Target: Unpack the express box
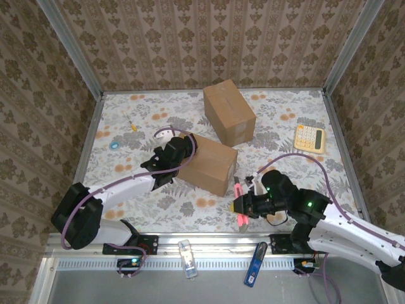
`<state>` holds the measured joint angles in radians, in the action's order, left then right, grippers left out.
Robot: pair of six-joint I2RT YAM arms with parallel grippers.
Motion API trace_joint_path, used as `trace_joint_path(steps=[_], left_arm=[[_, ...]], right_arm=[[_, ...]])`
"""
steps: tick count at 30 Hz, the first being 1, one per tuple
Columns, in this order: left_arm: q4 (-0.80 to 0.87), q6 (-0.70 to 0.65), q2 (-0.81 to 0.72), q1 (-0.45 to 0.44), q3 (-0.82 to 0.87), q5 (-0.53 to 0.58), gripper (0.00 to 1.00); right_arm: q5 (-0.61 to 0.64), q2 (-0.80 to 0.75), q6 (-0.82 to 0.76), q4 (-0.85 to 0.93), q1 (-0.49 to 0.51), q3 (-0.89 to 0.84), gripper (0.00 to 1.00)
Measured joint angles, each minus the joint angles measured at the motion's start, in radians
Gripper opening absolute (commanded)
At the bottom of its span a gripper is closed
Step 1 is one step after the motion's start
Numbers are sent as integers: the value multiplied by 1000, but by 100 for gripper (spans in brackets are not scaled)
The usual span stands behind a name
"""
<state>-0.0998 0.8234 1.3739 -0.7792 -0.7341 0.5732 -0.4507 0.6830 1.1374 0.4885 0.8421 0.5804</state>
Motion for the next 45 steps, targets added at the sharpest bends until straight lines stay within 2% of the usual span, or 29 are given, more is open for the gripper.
trace_joint_path(steps=[5, 9, 17, 26, 39, 40, 45], left_arm=[[0, -4, 0, 0, -1, -1, 100], [6, -13, 0, 7, -9, -16, 100], [64, -65, 2, 54, -60, -109, 100], [158, -180, -4, 102, -129, -202, 100], [313, -304, -74, 146, -171, -264, 100], [338, -319, -84, 146, -179, -264, 100], [458, -374, -138, 154, -216, -284, 100]], right_arm=[[-2, 1, -92, 71, -209, 0, 0], [-7, 62, -164, 63, -363, 0, 0], [-38, 316, -239, -166, -562, -82, 0], [-50, 574, -253, -407, -608, -116, 0], [-57, 726, -272, -528, -631, -145, 0], [-58, 726, -272, -531, -631, -146, 1], [-66, 730, -271, -536, -640, -149, 23]])
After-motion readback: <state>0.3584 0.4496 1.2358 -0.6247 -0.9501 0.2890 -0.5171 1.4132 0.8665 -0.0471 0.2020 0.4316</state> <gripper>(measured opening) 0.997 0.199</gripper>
